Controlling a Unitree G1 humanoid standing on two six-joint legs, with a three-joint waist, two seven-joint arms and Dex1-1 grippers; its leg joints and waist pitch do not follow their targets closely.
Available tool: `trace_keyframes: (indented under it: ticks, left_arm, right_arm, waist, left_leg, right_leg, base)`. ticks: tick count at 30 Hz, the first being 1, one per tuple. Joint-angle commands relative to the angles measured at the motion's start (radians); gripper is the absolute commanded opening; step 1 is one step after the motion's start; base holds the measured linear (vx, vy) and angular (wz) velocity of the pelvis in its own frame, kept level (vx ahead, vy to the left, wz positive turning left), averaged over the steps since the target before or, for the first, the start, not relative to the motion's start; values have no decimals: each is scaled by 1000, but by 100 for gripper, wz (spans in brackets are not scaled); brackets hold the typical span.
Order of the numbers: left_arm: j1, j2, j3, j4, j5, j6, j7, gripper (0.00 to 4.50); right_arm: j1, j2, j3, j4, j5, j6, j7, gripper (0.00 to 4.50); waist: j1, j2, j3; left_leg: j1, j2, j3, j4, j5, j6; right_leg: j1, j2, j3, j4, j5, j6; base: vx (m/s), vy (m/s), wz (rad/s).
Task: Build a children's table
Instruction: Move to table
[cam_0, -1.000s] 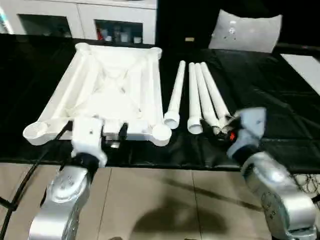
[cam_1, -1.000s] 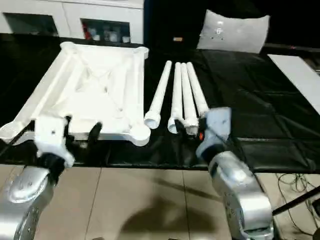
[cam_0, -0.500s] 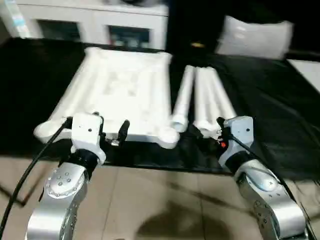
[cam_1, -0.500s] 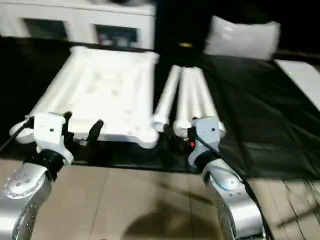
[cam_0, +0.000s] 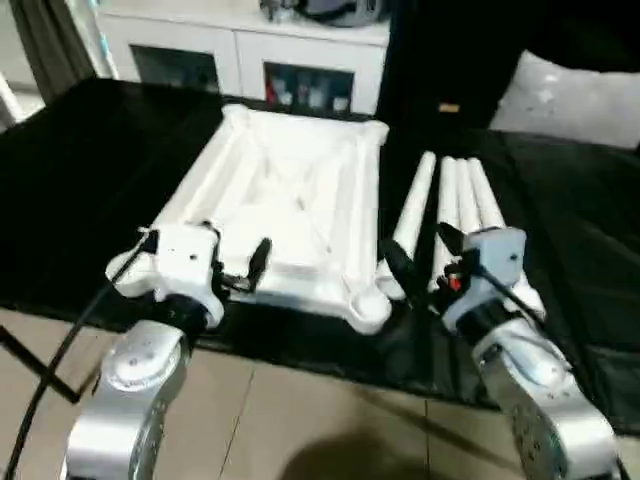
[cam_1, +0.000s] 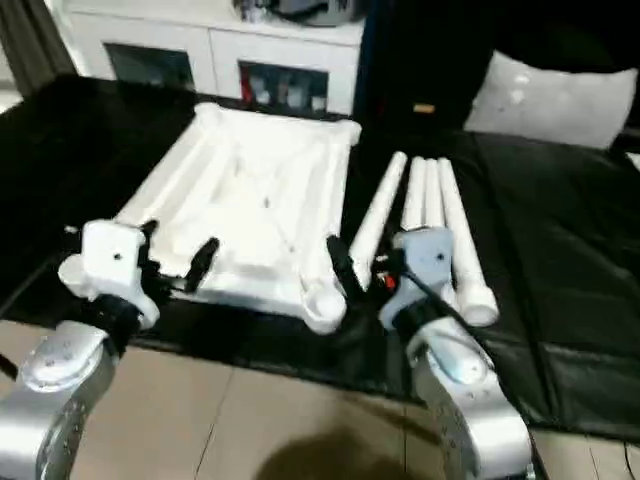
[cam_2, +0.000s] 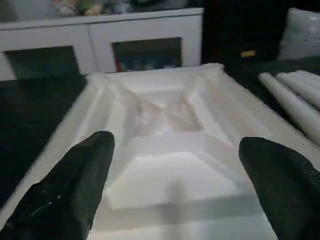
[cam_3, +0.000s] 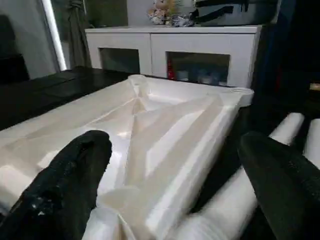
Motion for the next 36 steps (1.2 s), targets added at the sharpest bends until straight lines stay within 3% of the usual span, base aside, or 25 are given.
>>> trace_keyframes:
  ticks: [1, 2, 3, 4, 5, 6, 7, 8, 9, 10, 12, 19, 20, 21, 22, 24, 25, 26, 27, 28, 29, 30, 31, 33, 36]
  left_arm:
    - [-10, -3, -3, 5, -5, 3, -13, 447]
    - [-11, -2, -6, 5, -6, 2, -17, 447]
    - [-14, 0, -13, 4, -8, 3, -23, 447]
    - [-15, 0, -18, 4, -5, 3, -25, 447]
    - [-17, 0, -22, 5, -4, 5, -24, 447]
    - [-18, 0, -24, 6, -3, 7, -23, 447]
    - [-21, 1, -25, 10, -2, 8, -21, 447]
    - [-24, 3, -21, 18, -3, 10, -18, 447]
    - [-24, 3, -21, 18, -3, 10, -18, 447]
    - [-29, 4, -18, 34, 0, 15, -17, 447]
    - [-37, 10, -25, 45, 8, 13, -21, 447]
    - [-71, -20, -35, 65, -10, -6, -21, 447]
    - [-73, -23, -35, 66, -11, -8, -20, 447]
    - [-79, -27, -34, 71, -6, -9, -10, 447]
    - [-82, -32, -30, 74, 1, -11, 2, 447]
    - [-81, -39, -26, 74, 6, -11, 13, 447]
    - [-77, -44, -23, 71, 7, -10, 20, 447]
    - [-68, -51, -20, 63, 7, -12, 27, 447]
    - [-60, -54, -20, 55, 7, -2, 31, 447]
    - [-46, -51, -25, 47, 16, 5, 34, 447]
    - [-37, -47, -27, 44, 21, 3, 33, 447]
    - [-33, -46, -27, 44, 22, -1, 31, 447]
    - [-30, -45, -26, 42, 27, 0, 34, 447]
    - [-29, -46, -25, 41, 29, 2, 37, 447]
    - [-26, -38, -29, 35, 31, 10, 31, 447]
  right_arm:
    - [-1, -5, -23, -13, 26, 8, -15, 446]
    - [-2, -10, -22, -14, 13, 14, -24, 446]
    - [-3, -13, -25, -18, -3, 24, -39, 446]
    - [0, -13, -31, -22, 9, 34, -39, 446]
    - [4, -18, -37, -24, -9, 33, -55, 446]
    - [6, -20, -39, -25, -14, 34, -58, 446]
    - [7, -27, -37, -25, -21, 34, -55, 446]
    - [9, -25, -34, -25, -36, 28, -58, 446]
    - [9, -25, -34, -25, -36, 28, -58, 446]
    - [7, -44, -25, -35, -64, 118, -81, 446]
    - [5, -60, -19, -40, -67, 190, -89, 446]
    - [15, -57, -27, -46, -86, 167, -109, 446]
    - [14, -55, -29, -46, -84, 177, -111, 446]
    - [8, -51, -37, -45, -77, 188, -113, 446]
    - [1, -54, -41, -43, -73, 179, -106, 446]
    - [-5, -58, -43, -43, -72, 167, -99, 446]
    - [-8, -62, -43, -44, -71, 162, -95, 446]
    - [-10, -70, -36, -45, -69, 158, -84, 446]
    - [-10, -72, -34, -45, -62, 152, -72, 446]
    - [-7, -68, -34, -45, -24, 123, -32, 446]
    - [-4, -71, -31, -52, 5, 128, 0, 446]
    - [-3, -75, -29, -57, 14, 137, 11, 446]
    - [-1, -78, -22, -56, 0, 132, 7, 446]
    - [-2, -78, -21, -50, -13, 121, 1, 446]
    - [-11, -74, -25, -42, -14, 142, -8, 446]
  waist:
    - [-48, 28, -73]
    - [-45, 21, -74]
    - [-40, 12, -56]
    - [-34, -19, -40]
    - [-24, -46, -41]
    - [5, -53, -42]
    - [20, -39, -39]
    - [24, -14, -35]
    - [12, -10, -33]
    - [7, 3, -45]
    - [1, 15, -51]
    - [-10, 5, -20]
    - [1, -1, -27]
    - [-5, -28, -18]
    - [19, -28, -17]
    - [45, -41, -21]
    - [61, -50, -24]
    - [63, -61, -26]
    - [37, -29, -28]
    - [14, 15, -39]
    - [-15, 22, -17]
    - [-46, 29, -36]
    - [-52, 47, -39]
    - [-48, 36, -33]
    - [-45, 6, -25]
  left_leg:
    - [179, 167, -152, -78, 415, 493]
    - [173, 178, -152, -74, 451, 532]
    - [120, 152, -104, -85, 414, 531]
    - [58, 53, -17, -72, 164, 409]
    - [30, -2, 17, -59, 20, 328]
    - [-32, -25, 15, 7, -30, 219]
    - [-50, -10, 0, 19, 7, 174]
    - [-57, 11, -14, -11, 107, 90]
    - [-43, 24, -5, -65, 177, 41]
    - [-14, 34, -3, -64, 221, 26]
    - [-10, 36, -11, -64, 315, -5]
    - [-8, 51, 3, -102, -177, -42]
    - [54, 42, 71, -60, -202, -104]
    - [19, 28, 75, -65, -193, -102]
    - [32, 27, 83, -44, -215, -82]
    - [6, 10, 63, 16, -171, -18]
    - [-36, -1, 21, 71, -134, 9]
    - [-91, 8, -33, 82, -92, 62]
    - [-88, 25, -69, 61, -31, 65]
    - [-43, 18, -56, -58, -4, 73]
    - [-23, 24, -74, -112, -148, 121]
    - [19, 68, -105, -122, -194, 143]
    - [9, 61, -117, -126, -184, 93]
    - [13, 61, -115, -108, -63, 5]
    - [-22, 35, -74, -116, -327, -137]
  right_leg:
    - [-132, -38, 9, 66, -53, -19]
    - [-147, -52, 21, 79, -48, 21]
    - [-145, -68, 40, 71, 23, 51]
    - [-85, -79, 68, -36, 112, -3]
    - [-35, -83, 98, -71, 70, -4]
    - [49, -170, 176, -120, -87, -101]
    - [69, -195, 183, -121, -112, -138]
    - [56, -168, 153, -93, -7, -173]
    - [25, -97, 101, -63, 141, -160]
    - [6, -75, 90, -43, 300, -154]
    - [4, -61, 80, -29, 452, -159]
    - [-10, -96, 89, -88, -115, -168]
    - [-65, -67, 152, -120, -247, -120]
    - [-40, -58, 172, -120, -298, -106]
    - [-56, -72, 219, -148, -471, -69]
    - [-17, -115, 327, -174, -575, -59]
    - [18, -153, 399, -180, -564, -67]
    - [45, -212, 364, -156, -456, -104]
    - [3, -179, 315, -152, -272, -194]
    - [-30, -53, 206, -112, -159, -211]
    - [-80, 16, 150, -77, -166, -173]
    - [-103, 20, 86, 11, -82, -119]
    - [-95, 8, 53, 34, 26, -58]
    - [-86, -28, 45, -5, 129, -27]
    - [-48, -77, 64, -65, 48, -51]
  base:
    - [132, -14, 5]
    - [132, -14, 5]
    - [64, -25, 8]
    - [0, 0, 0]
    - [0, 0, 0]
    - [15, -65, 4]
    - [21, -59, -10]
    - [21, -59, -10]
    - [0, 0, 0]
    - [0, 0, 0]
    - [0, 0, 0]
    - [-25, 6, 0]
    - [0, 0, 0]
    - [-39, 12, -33]
    - [-48, 24, -57]
    - [-43, 49, -55]
    - [-18, 149, -63]
    - [-18, 149, -63]
    - [-22, 221, -41]
    - [-23, 244, -7]
    - [-23, 244, -7]
    - [-1, 244, 10]
    - [-17, 226, 11]
    - [-24, 195, 7]
    - [-43, 108, 8]
